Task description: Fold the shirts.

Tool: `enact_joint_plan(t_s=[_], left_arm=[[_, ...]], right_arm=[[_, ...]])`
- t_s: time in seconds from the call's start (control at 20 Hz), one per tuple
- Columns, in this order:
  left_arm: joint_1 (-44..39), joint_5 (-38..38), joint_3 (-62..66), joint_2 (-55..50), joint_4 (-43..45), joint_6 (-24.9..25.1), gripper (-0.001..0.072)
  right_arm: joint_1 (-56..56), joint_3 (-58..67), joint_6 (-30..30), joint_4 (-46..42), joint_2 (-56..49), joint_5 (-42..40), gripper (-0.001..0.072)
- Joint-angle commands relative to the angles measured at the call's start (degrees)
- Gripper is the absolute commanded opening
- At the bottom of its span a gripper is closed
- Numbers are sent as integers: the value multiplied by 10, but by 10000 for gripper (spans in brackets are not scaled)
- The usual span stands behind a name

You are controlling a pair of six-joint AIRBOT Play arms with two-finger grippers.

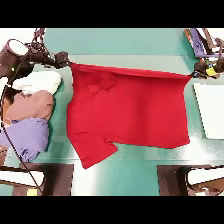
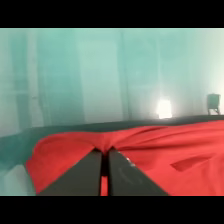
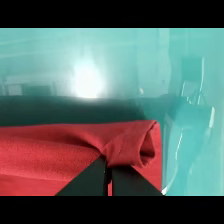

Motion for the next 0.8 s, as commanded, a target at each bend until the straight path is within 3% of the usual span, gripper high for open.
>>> enact_joint_plan(t_s=[0.0,0.1,0.35,0.4,0.45,0.5,0.75], left_arm=[[-1,-102,10,-10,49,2,23],[-1,-158,-15,-9,75,2,22],[-1,-121,-130,-10,71,-3,25],[-1,-116,-146,-10,71,-13,96],[-1,-121,-153,-10,72,-19,425],[-1,-134,-153,-9,74,-30,487],[-1,-184,-231,111,137,-47,471]], right_arm=[[7,-14,-12,-14,5,10,13],[7,-84,-12,-19,35,-7,14],[19,-244,-12,-14,86,-61,15],[25,-263,-12,-14,92,-71,47],[31,-273,-12,-14,97,-72,307],[34,-276,-12,-14,102,-67,442],[7,-276,-12,-19,197,3,441]])
